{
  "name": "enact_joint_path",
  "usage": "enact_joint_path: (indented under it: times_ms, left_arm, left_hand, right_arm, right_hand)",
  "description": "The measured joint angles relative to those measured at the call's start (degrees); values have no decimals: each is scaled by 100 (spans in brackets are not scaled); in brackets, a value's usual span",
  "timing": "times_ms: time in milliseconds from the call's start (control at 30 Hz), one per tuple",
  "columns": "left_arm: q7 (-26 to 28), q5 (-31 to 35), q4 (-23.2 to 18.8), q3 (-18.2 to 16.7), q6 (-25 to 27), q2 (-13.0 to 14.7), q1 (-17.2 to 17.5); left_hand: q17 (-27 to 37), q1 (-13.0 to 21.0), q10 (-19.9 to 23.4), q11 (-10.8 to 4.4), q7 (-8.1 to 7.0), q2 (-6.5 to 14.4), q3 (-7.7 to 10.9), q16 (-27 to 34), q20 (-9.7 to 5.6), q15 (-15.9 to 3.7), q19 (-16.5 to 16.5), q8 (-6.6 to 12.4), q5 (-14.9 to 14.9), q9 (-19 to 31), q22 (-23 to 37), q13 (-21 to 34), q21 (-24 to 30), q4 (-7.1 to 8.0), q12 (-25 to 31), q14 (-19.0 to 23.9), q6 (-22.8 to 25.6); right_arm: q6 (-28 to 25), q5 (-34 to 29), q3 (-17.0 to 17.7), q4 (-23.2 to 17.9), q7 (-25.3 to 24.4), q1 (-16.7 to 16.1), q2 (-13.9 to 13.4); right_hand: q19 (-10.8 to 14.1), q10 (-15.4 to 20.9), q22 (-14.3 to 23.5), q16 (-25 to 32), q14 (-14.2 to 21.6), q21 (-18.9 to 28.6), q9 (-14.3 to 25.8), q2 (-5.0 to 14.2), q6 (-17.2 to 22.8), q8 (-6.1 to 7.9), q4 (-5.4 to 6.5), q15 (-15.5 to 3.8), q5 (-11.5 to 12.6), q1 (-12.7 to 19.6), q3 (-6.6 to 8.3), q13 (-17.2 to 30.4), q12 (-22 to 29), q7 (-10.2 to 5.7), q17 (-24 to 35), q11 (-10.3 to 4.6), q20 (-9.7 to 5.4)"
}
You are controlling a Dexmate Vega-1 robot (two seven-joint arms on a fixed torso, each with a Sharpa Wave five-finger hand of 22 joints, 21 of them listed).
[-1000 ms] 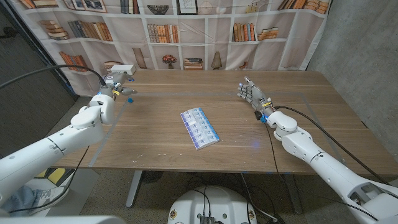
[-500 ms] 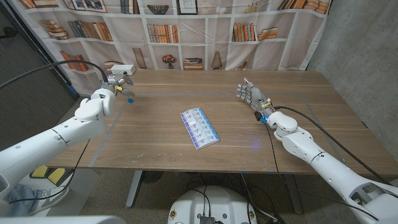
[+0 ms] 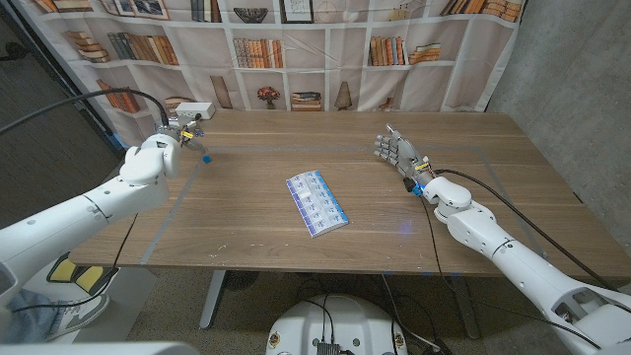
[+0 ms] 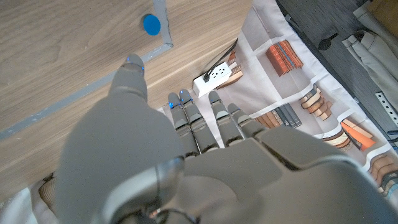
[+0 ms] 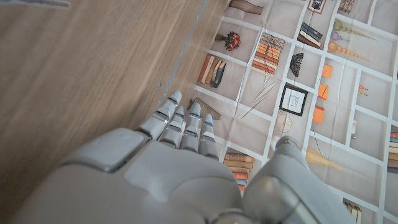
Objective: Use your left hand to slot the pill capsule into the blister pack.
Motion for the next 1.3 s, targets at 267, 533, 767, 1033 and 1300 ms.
enact_joint_path:
  times_ms: [267, 533, 767, 1033, 1300]
  left_arm:
    - [-99, 279, 181, 118, 29, -24, -99]
    - [-57, 226, 516, 100, -195, -133, -165]
    - [-9, 81, 739, 63, -362, -202, -245]
    - [-91, 149, 1081, 234, -430, -330, -498]
    - [-248, 362, 1348, 448, -425, -428, -718]
  left_hand:
    - [1, 48, 16, -16, 0, -17, 0, 0, 0, 0, 0, 0, 0, 0, 0, 7, 11, 0, 0, 0, 0]
    - [1, 75, 74, -47, -41, 15, 1, 0, 0, -23, 1, 0, 0, -1, 0, 15, 28, 1, 0, 23, 41]
    - [1, 174, 102, -39, -50, -21, 24, 0, 0, -20, 1, 0, 0, -1, 1, 15, 28, 25, 0, 25, 93]
    - [2, 194, 123, -59, -81, 1, 24, 0, 0, -19, 1, 0, 0, -1, 1, 15, 28, 24, 0, 64, 123]
    - [2, 194, 156, -32, -50, 2, 39, 1, 22, -31, 23, 0, 0, 27, 1, 14, 72, 40, 0, 75, 154]
  right_arm:
    - [9, 14, -22, 85, 50, 38, 43]
    - [-5, 15, -63, 104, 92, 74, 54]
    - [-100, 3, -118, 98, 142, 117, 54]
    - [-161, -12, -156, 106, 183, 167, 66]
    - [-175, -18, -181, 187, 224, 228, 106]
  right_hand:
    - [0, 0, 30, 0, 0, 0, 0, 0, 0, 0, -32, 0, 0, 0, -32, -29, -15, 0, 0, 0, 0]
    - [0, 23, 30, 0, 0, 0, -1, 0, 0, 0, -32, 0, 0, 0, -32, -29, -37, 0, -1, 23, 0]
    - [0, 42, 29, 0, 0, 0, -1, 0, -1, 0, -32, 0, 0, 0, -32, -28, -61, 0, -1, 20, 0]
    - [0, 42, 29, -24, 0, 0, -2, 0, -1, 0, -32, 0, 0, 0, -32, -28, -80, 0, -1, 20, 0]
    - [0, 42, 29, -24, 0, 0, -2, 0, 0, 0, -31, 0, 0, 0, -32, -28, -122, 0, -1, 20, 0]
